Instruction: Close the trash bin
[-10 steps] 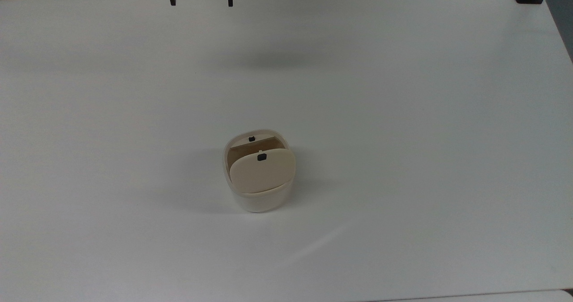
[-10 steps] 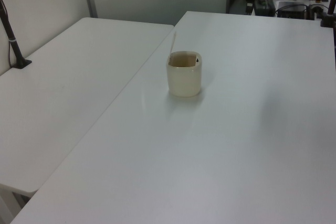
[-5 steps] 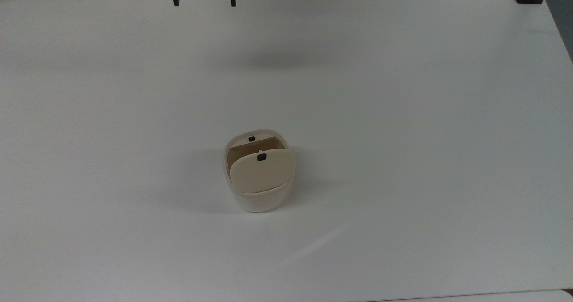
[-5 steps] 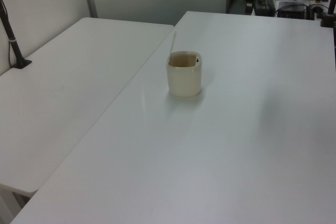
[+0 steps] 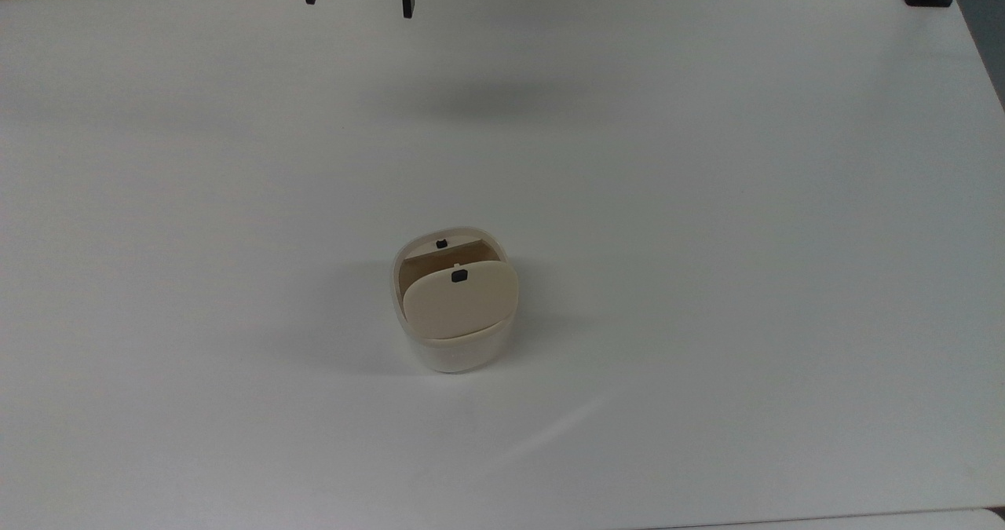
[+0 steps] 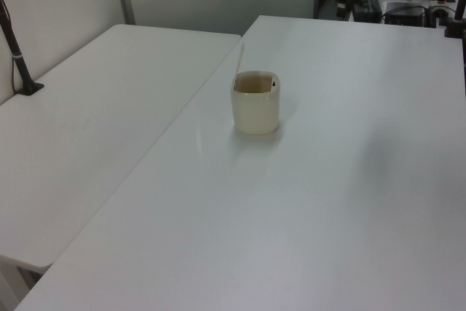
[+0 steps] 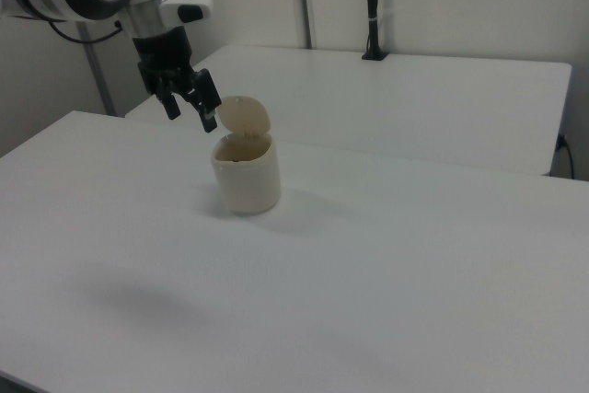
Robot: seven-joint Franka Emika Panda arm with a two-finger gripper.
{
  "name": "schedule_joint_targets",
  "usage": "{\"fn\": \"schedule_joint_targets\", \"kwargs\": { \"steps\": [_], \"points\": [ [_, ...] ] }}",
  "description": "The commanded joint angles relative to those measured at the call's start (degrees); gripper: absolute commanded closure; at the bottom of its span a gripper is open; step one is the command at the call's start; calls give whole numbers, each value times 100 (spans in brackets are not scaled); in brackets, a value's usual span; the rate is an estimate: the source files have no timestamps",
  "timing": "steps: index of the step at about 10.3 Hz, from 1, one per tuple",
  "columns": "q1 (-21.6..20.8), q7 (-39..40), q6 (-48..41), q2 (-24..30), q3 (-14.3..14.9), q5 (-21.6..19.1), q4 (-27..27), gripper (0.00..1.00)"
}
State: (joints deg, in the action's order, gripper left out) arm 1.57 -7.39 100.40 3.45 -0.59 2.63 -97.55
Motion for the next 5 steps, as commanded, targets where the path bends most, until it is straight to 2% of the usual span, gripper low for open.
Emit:
{"fn": "schedule_joint_targets", "kwargs": {
  "steps": [1,3,5],
  "points": [
    [-52,-2249,76,103,-47,-105,-98,0],
    [-61,-3737,182,7,-56,-227,16,0],
    [-52,-4331,793,-195,-21,-569,174,0]
  ]
}}
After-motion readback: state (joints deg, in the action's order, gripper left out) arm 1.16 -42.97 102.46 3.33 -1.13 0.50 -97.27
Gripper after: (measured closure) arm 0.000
